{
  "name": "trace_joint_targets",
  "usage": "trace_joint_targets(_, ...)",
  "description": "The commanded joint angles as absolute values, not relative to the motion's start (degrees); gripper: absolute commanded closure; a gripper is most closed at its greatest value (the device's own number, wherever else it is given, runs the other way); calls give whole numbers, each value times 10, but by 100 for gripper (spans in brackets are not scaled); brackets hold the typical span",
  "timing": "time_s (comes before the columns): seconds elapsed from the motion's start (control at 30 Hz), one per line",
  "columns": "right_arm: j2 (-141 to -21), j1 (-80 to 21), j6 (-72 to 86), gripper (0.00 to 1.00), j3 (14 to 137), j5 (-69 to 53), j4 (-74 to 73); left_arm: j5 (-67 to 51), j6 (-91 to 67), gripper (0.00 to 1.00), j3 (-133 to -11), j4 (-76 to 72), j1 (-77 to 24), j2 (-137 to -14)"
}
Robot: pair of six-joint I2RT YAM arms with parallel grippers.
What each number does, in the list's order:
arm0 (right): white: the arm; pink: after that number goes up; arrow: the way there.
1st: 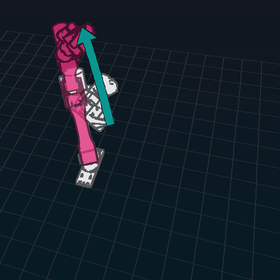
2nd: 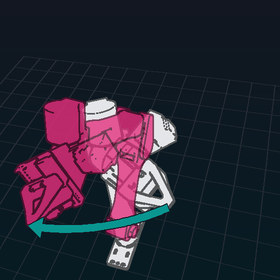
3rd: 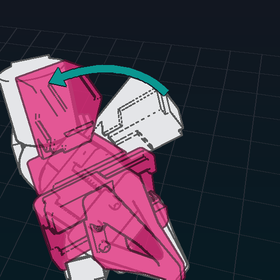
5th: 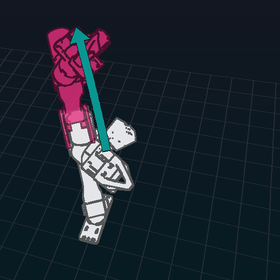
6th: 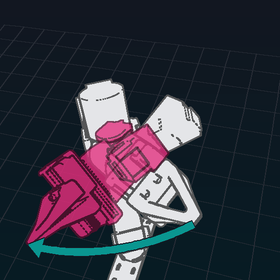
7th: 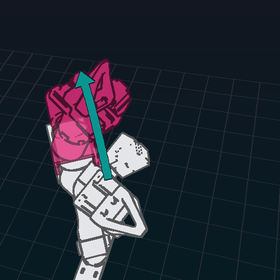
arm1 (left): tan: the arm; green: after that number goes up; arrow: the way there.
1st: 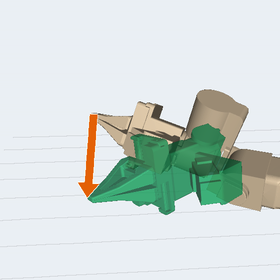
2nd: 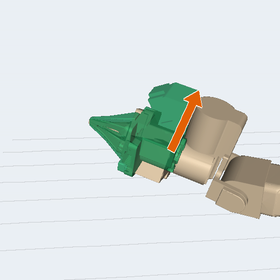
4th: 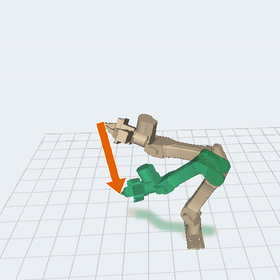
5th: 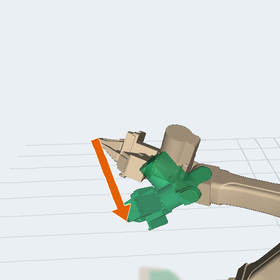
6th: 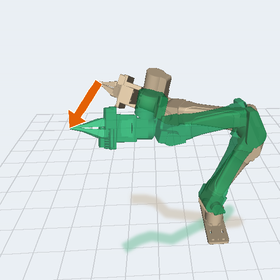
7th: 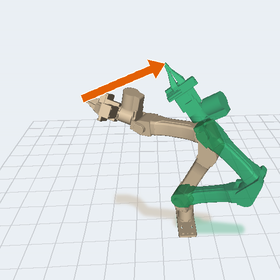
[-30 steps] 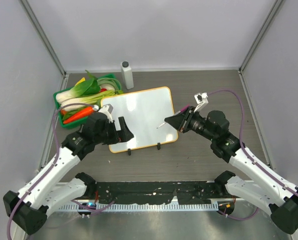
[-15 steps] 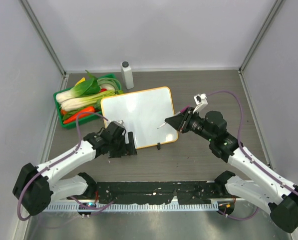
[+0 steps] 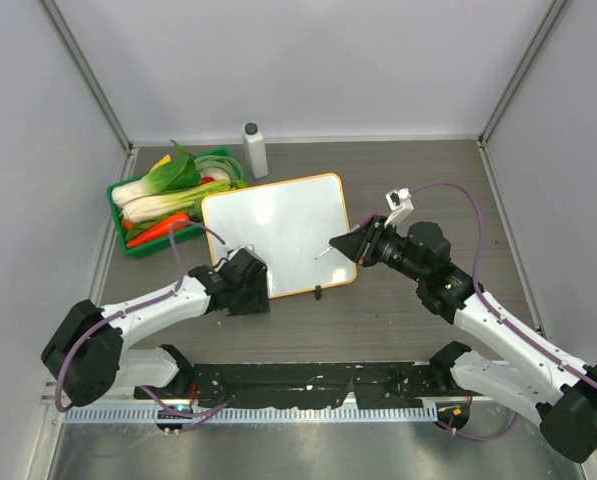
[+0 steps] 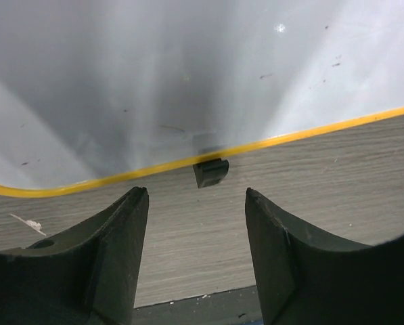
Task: Write a sentence on the whiteboard
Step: Move the whiteboard to the center of the board.
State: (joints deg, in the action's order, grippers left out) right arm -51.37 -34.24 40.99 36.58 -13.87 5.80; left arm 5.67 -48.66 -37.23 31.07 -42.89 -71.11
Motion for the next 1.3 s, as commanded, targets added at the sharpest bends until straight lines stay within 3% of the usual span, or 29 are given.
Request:
trace_joint_targets(0.0,-516,-338,407,99,369,-137,89,99,-485,39,-365,267,-432,-728)
trace_joint_targets(0.3,-526,-336,404,99,374,-141,88,106,-462,52,-392,250,-446,-798)
trace_joint_targets(0.4,-529,-336,403,99,375,-147,88,115,-458,72,-403,263,-451,-814)
trace_joint_targets(0.67,-530,-336,403,99,378,-146,89,117,-468,99,-403,270,-477,-814)
trace_joint_targets(1.27,-489,-335,407,98,369,-120,62,117,-562,100,-441,279,-606,-837)
